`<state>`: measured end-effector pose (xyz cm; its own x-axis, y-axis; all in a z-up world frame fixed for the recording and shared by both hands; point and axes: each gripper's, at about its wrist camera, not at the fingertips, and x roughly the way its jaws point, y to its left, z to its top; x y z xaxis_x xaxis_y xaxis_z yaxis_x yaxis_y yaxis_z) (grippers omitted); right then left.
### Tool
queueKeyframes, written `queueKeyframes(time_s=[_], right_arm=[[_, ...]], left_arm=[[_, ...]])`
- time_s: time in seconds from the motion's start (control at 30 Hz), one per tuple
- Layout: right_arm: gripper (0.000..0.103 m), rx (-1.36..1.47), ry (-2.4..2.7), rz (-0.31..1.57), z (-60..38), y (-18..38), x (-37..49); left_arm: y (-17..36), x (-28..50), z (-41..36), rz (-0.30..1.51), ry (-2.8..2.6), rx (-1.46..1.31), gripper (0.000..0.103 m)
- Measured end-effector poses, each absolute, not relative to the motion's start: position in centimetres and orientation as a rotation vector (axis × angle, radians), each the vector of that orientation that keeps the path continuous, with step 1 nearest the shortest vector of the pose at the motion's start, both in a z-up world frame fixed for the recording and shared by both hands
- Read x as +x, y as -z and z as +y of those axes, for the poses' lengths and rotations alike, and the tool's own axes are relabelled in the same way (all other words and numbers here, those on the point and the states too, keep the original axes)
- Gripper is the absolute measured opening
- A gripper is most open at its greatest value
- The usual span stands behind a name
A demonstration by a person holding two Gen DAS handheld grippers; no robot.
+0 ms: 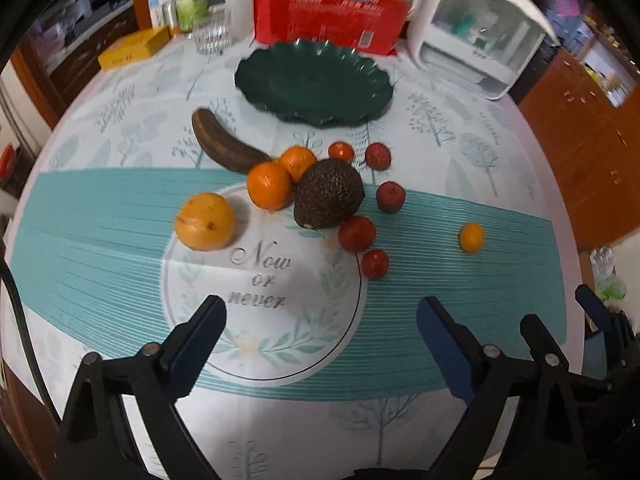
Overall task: Organize fruits
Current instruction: 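Lower the left tool to a red cherry tomato while the right tool reaches a small orange, then close the left tool on the cherry tomato while the right tool grasps the small orange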
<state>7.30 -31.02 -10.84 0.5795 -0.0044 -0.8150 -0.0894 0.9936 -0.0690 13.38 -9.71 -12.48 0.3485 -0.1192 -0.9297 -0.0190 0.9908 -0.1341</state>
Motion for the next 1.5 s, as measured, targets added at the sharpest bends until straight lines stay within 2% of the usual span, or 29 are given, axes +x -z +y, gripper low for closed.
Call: queueKeyframes(time_s=[0.27,0.37,0.63,0.83,0.97,1.0,1.03,1.17,1.3,1.43,1.5], right_arm=[[0.087,-0.200,-0.181,0.911,-31.9,14.5,10.9],[0.085,-0.243,-0.223,0.879,-31.8,15.7,11.7],[0.072,-0.248,-0.284,0.911,-31.9,18.9,13.9],[0.068,-0.225,-0.307,0.937,-32.0,20.3,15.0],[0.067,-0.213,-0.332,0.950,-32.1,21.0,15.7],[0.067,-0.212,-0.334,0.953,-32.1,21.0,15.7],[0.066,-0.206,-0.338,0.958,-32.1,21.2,15.9],[0.059,-0.195,-0.352,0.962,-31.9,21.3,16.0],[0.054,-0.194,-0.354,0.960,-31.7,21.3,16.1],[0.038,-0.194,-0.340,0.958,-31.7,21.1,16.1],[0.035,-0.192,-0.337,0.961,-31.8,21.1,16.2]], left_arm=[[16.6,16.3,-12.5,1.316,0.036,-0.164,0.078],[17.7,17.3,-13.7,1.348,0.027,-0.162,0.075],[20.9,19.2,-15.9,1.415,0.000,-0.190,0.061],[22.0,19.9,-16.6,1.421,-0.027,-0.224,0.049],[22.2,20.3,-16.8,1.405,-0.039,-0.242,0.048],[22.2,20.5,-16.8,1.400,-0.040,-0.242,0.045],[22.2,20.6,-16.8,1.399,-0.040,-0.244,0.038],[22.0,20.6,-16.6,1.399,-0.046,-0.252,0.027],[22.2,20.9,-16.5,1.397,-0.039,-0.264,0.025],[22.3,20.8,-16.1,1.391,-0.028,-0.275,0.024],[22.3,20.7,-16.0,1.389,-0.021,-0.277,0.024]])
